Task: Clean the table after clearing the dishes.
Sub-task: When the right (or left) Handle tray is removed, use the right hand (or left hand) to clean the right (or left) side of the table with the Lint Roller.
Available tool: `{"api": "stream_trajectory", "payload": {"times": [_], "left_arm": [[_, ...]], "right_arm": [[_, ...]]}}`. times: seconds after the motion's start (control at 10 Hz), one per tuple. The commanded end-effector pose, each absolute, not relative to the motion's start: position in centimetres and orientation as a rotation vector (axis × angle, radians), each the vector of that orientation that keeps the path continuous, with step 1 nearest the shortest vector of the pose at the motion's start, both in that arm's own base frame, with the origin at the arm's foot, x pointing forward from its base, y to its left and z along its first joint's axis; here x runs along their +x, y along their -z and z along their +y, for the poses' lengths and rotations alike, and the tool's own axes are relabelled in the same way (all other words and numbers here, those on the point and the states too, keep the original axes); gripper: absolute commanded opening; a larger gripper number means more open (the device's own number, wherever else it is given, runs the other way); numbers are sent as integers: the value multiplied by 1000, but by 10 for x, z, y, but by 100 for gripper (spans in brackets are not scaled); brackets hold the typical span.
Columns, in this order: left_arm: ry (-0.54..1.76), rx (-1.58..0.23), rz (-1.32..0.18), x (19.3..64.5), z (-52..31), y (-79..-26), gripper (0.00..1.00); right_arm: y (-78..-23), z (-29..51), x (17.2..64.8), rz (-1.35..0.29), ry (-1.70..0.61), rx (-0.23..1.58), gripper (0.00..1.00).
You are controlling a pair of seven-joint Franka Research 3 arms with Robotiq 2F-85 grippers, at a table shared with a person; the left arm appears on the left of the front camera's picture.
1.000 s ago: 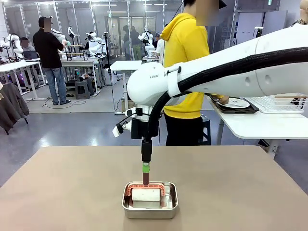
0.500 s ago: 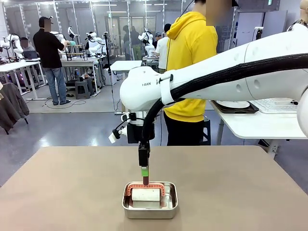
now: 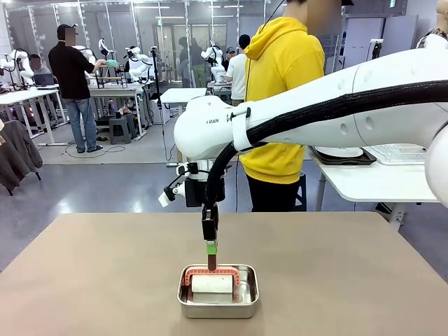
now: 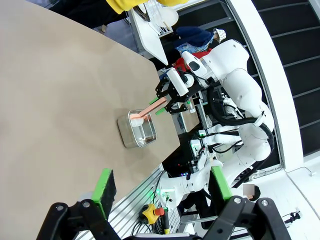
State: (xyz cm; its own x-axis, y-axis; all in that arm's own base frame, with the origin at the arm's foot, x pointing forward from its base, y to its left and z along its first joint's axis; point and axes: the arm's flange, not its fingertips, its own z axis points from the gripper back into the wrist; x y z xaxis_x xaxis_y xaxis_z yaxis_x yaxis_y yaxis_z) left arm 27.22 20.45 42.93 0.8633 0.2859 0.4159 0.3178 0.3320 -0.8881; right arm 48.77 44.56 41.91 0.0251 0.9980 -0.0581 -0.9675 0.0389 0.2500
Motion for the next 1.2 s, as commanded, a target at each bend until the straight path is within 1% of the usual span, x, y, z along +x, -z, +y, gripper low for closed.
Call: {"api": "stream_trajectory", "payload": {"times": [0.0, 0.1, 0.2, 0.6, 0.7, 0.9, 1.0, 1.1], "left_arm": [[24, -1259, -575, 270, 206, -431, 95], [24, -1259, -575, 270, 206, -431, 95], [24, -1259, -575, 270, 206, -431, 95], [24, -1259, -575, 270, 206, -431, 95], [24, -1259, -575, 270, 206, -431, 95], [24, -1259, -575, 270, 206, -431, 95], [24, -1259, -575, 270, 206, -431, 95], [24, -1259, -575, 270, 206, -431, 95]], "right_arm": [[-420, 451, 486, 253, -1517, 138, 15], [-420, 451, 486, 252, -1514, 137, 9], [-420, 451, 485, 246, -1514, 138, 0], [-427, 449, 480, 232, -1504, 129, 1], [-444, 448, 474, 222, -1500, 133, 0], [-499, 442, 454, 230, -1468, 47, 0], [-518, 436, 453, 193, -1418, 1, 0], [-529, 432, 452, 174, -1400, 3, 0]]}}
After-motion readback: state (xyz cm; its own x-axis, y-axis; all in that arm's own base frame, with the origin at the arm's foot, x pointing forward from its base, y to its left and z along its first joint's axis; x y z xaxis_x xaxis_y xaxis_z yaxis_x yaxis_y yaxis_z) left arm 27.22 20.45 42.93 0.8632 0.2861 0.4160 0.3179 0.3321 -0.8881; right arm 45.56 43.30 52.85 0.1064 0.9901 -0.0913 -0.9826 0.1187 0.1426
